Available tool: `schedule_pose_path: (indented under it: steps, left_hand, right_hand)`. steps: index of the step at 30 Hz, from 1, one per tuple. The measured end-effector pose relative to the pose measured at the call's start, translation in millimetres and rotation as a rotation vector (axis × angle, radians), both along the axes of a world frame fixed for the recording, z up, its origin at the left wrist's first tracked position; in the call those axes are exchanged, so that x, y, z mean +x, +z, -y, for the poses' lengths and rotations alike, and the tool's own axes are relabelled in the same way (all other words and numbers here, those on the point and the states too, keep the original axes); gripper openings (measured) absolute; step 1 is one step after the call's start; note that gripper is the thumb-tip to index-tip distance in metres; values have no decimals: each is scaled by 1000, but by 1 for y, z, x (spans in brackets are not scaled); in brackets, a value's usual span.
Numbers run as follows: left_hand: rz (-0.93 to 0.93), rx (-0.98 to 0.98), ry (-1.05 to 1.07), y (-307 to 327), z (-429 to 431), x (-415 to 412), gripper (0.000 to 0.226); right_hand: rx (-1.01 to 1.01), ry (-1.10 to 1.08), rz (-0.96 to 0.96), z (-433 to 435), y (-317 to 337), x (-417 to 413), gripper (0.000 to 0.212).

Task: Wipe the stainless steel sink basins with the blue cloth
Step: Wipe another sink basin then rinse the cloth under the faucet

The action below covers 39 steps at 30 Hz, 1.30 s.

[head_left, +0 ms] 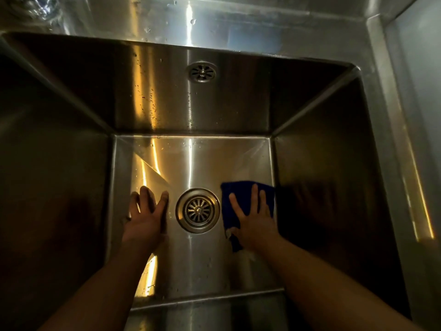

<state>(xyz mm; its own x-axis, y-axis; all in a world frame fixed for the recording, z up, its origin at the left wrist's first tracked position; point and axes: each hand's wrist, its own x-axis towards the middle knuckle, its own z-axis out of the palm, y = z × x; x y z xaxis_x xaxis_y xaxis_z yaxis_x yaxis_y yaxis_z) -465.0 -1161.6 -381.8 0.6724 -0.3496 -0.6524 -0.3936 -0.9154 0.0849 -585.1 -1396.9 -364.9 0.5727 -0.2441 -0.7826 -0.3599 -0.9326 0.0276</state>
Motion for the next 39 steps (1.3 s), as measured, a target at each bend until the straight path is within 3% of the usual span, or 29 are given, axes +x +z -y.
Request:
schedule_pose_path:
  steps: [7, 12, 16, 18, 20, 22, 24, 29, 33, 39]
  left_hand:
    - [46, -27, -29, -3, -5, -3, 112]
    - [37, -32, -33, -2, -5, -3, 111]
    - [-7, 19, -27, 6, 1, -2, 111]
    - [-10, 0, -14, 11, 5, -3, 105]
    - [61, -96, -3, 16, 10, -9, 94]
    - [130, -196, 1, 21, 14, -15, 86]
    - [134, -267, 17, 25, 21, -20, 82]
    - [124, -438, 59, 28, 31, -29, 75]
    - [144, -478, 69, 29, 34, -33, 69]
    - [180, -540, 6, 34, 60, -60, 68]
  right_hand:
    - [39, 44, -223, -34, 11, -50, 92]
    - [104, 38, -488, -48, 13, -73, 100]
    - [90, 158, -574, -48, 24, -54, 88]
    - [71, 241, -423, -42, 36, -37, 66]
    - [42, 231, -108, -29, 43, -22, 40]
    - [-12, 138, 49, -11, 42, -16, 45]
    - [-74, 110, 1, 1, 36, -19, 58]
    - [-90, 89, -64, 5, 15, -34, 48]
    - [-106, -62, -49, 6, 16, -31, 62]
    - [-148, -291, 344, 18, 31, 1, 47]
